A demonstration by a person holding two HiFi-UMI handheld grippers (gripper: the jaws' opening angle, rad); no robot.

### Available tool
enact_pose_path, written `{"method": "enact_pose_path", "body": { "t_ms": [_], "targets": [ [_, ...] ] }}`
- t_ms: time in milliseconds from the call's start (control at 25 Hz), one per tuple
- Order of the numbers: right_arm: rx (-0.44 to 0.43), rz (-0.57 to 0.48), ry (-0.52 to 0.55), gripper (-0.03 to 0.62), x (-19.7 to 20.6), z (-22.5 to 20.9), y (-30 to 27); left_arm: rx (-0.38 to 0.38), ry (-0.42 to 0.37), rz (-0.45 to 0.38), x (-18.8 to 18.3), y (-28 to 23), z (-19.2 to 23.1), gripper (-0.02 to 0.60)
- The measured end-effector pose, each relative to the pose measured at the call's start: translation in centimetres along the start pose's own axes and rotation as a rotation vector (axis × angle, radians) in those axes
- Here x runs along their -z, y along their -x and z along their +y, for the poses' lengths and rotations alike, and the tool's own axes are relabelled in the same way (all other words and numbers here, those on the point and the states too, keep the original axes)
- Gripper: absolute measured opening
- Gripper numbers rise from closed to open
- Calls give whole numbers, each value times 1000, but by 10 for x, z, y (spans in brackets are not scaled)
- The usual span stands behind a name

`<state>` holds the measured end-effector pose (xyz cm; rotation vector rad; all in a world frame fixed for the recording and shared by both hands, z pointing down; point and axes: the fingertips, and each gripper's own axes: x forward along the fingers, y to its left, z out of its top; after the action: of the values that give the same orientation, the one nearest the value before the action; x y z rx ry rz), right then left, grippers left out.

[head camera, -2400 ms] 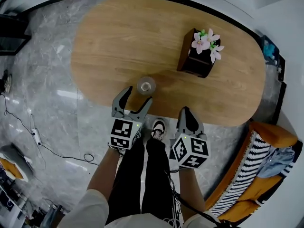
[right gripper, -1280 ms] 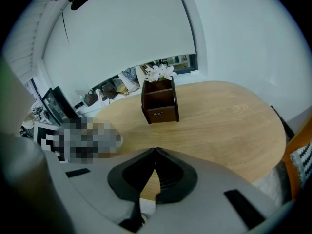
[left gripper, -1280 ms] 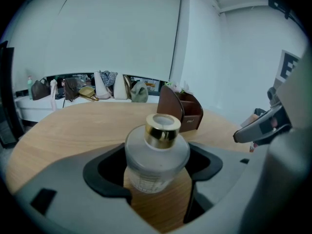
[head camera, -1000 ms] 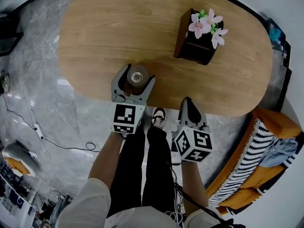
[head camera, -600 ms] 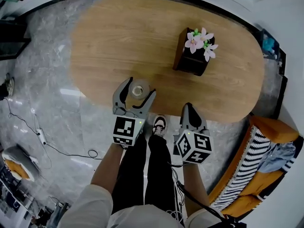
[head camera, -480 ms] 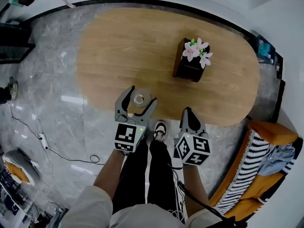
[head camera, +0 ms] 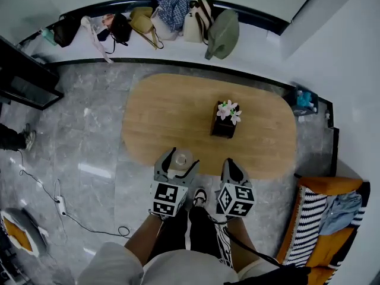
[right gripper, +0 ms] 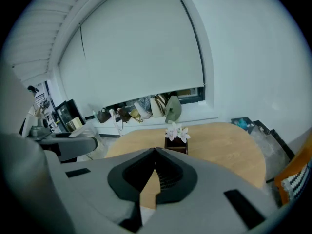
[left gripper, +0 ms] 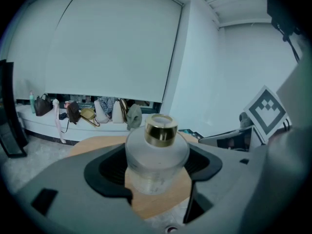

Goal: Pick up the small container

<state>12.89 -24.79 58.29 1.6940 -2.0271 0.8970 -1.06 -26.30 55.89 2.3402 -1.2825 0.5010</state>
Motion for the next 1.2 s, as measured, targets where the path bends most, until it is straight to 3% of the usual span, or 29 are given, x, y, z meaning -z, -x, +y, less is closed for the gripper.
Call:
{"method": "enact_pose_path", "body": {
  "t_ms": [280, 600, 1200],
  "targets": [
    [-36, -107, 32, 23, -53, 39, 67, -27, -1, -56, -64, 73, -14, 345],
    [-49, -217, 52, 23, -87, 76, 138, -24, -11, -80, -105, 140, -31, 345],
    [-55, -299, 129, 23, -126, 70, 202, -11, 0, -153, -148, 174, -80, 345]
  ]
}}
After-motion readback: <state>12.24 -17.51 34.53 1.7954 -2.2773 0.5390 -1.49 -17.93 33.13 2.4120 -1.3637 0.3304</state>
